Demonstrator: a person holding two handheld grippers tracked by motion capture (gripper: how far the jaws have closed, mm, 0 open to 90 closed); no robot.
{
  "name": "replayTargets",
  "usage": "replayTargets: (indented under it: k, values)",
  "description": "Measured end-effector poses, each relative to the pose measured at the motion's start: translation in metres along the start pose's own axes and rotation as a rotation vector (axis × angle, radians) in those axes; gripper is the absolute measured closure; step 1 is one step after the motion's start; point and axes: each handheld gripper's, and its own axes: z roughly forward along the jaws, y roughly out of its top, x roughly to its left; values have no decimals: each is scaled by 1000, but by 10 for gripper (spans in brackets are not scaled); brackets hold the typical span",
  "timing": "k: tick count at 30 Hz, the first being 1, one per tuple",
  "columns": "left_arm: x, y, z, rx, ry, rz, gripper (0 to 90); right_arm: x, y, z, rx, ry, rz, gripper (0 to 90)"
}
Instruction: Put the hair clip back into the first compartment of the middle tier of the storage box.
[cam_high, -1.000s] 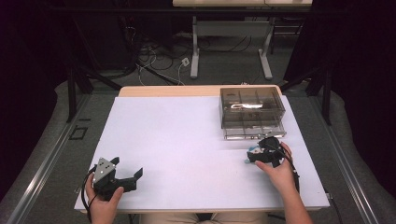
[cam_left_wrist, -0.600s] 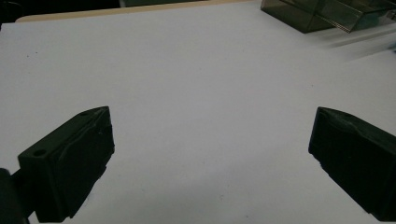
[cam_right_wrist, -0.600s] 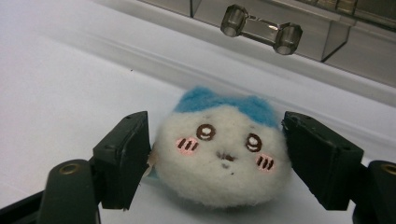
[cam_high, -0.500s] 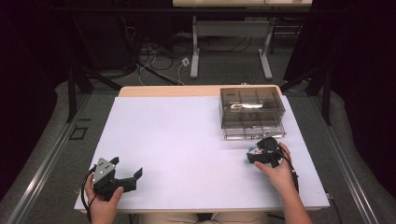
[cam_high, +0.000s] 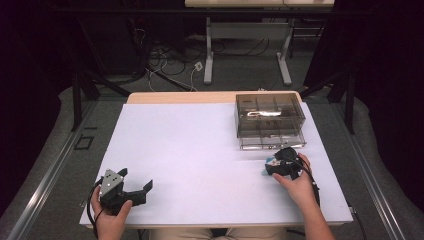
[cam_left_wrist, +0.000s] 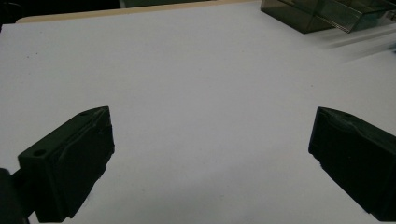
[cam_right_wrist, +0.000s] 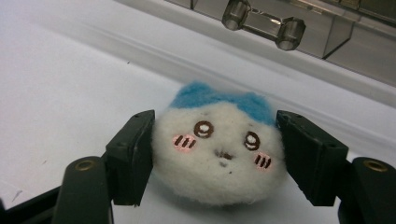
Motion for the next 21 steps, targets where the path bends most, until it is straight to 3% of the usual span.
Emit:
replayTargets:
  k: [21]
  values:
    - [0, 0, 1, 3, 0, 3, 3, 0, 0, -2, -7, 12, -6, 342]
